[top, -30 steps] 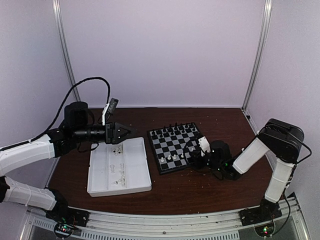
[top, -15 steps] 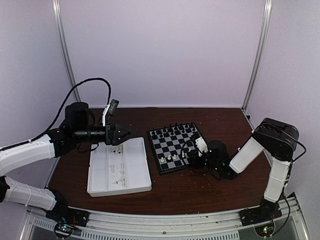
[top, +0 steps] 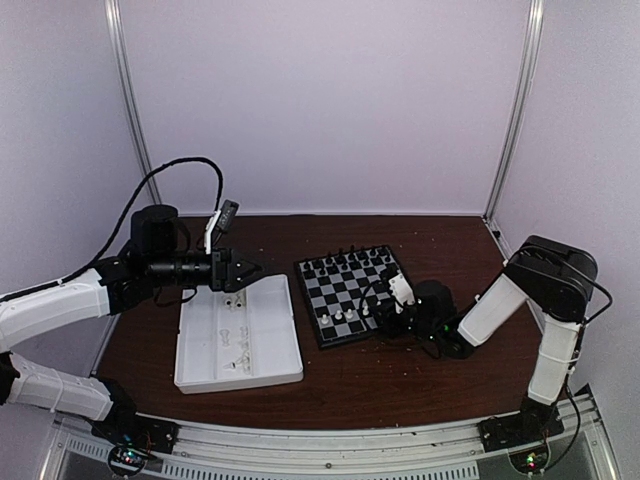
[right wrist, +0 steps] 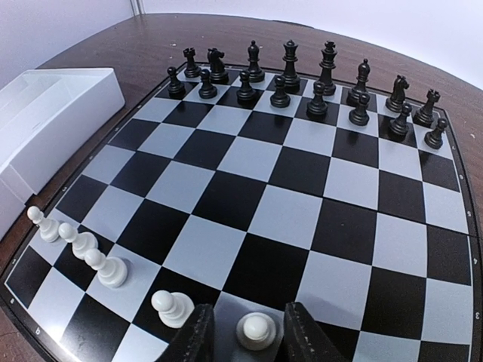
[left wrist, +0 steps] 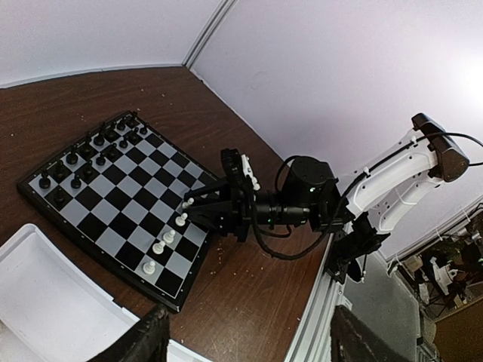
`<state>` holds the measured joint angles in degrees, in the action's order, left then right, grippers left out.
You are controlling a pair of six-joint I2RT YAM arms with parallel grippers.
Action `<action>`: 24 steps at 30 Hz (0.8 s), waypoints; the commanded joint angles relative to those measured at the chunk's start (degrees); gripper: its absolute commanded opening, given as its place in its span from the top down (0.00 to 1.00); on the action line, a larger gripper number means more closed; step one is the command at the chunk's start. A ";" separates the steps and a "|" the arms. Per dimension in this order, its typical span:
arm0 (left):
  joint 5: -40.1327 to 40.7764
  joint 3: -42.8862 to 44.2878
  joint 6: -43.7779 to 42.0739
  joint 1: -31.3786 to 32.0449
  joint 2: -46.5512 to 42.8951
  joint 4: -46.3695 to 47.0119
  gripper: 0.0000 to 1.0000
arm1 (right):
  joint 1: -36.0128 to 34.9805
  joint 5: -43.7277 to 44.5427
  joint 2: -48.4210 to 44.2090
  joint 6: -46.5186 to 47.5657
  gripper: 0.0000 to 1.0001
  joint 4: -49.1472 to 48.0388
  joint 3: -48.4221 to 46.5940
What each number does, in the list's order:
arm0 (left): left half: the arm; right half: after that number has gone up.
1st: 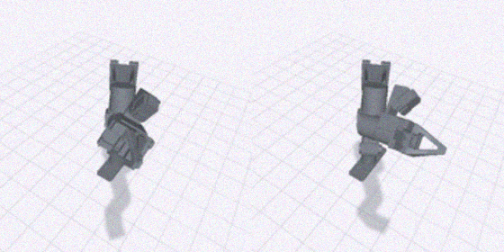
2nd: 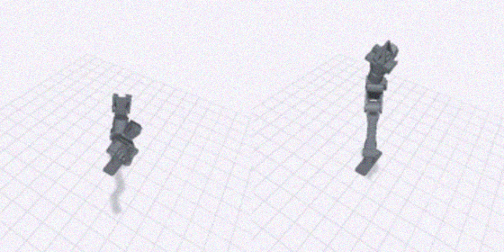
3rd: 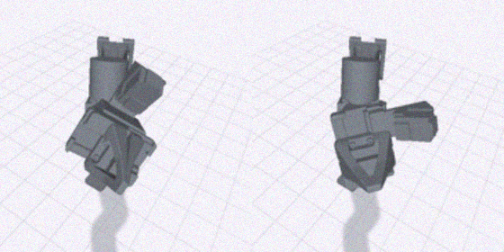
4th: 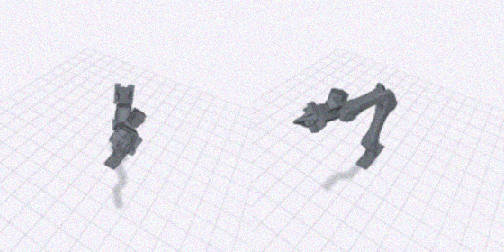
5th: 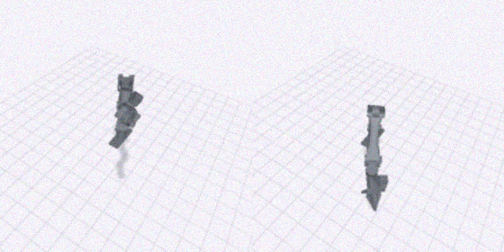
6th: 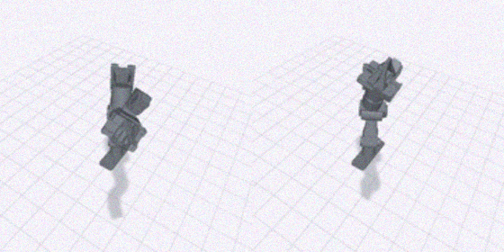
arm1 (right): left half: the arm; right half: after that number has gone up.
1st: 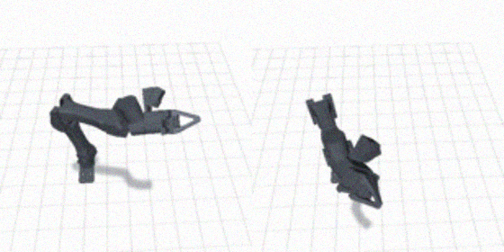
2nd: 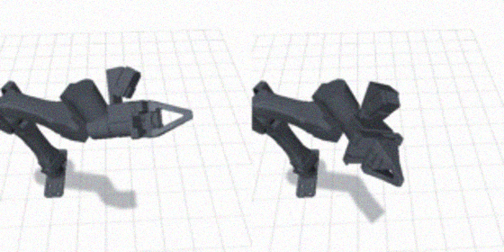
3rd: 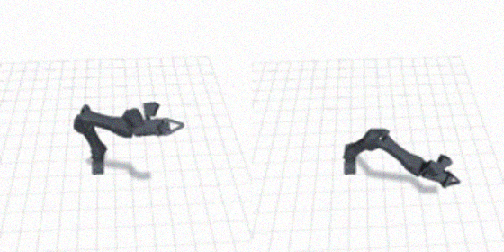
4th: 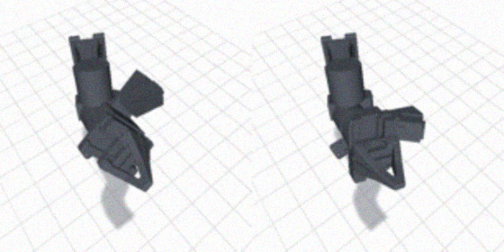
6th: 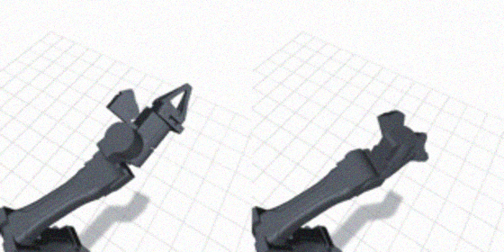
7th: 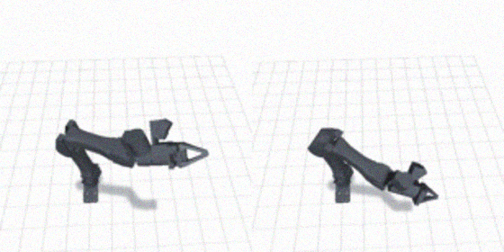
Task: Set up the chess pieces on the board
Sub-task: Place the chess piece on the chessboard.
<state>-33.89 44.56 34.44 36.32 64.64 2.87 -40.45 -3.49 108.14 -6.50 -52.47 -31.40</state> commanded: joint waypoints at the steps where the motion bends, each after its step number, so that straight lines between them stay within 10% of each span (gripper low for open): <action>1: -0.61 0.38 -1.12 -0.28 -0.48 0.92 0.27 | -0.33 0.14 0.92 -0.26 0.66 2.17 -0.27; 24: 1.24 0.61 -3.05 -0.28 -1.53 -3.33 0.27 | -0.80 5.27 -14.46 -0.84 0.54 7.78 7.76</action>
<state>-33.65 44.56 33.47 36.32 64.18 1.17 -40.66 1.04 99.57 -7.44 -49.78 -24.71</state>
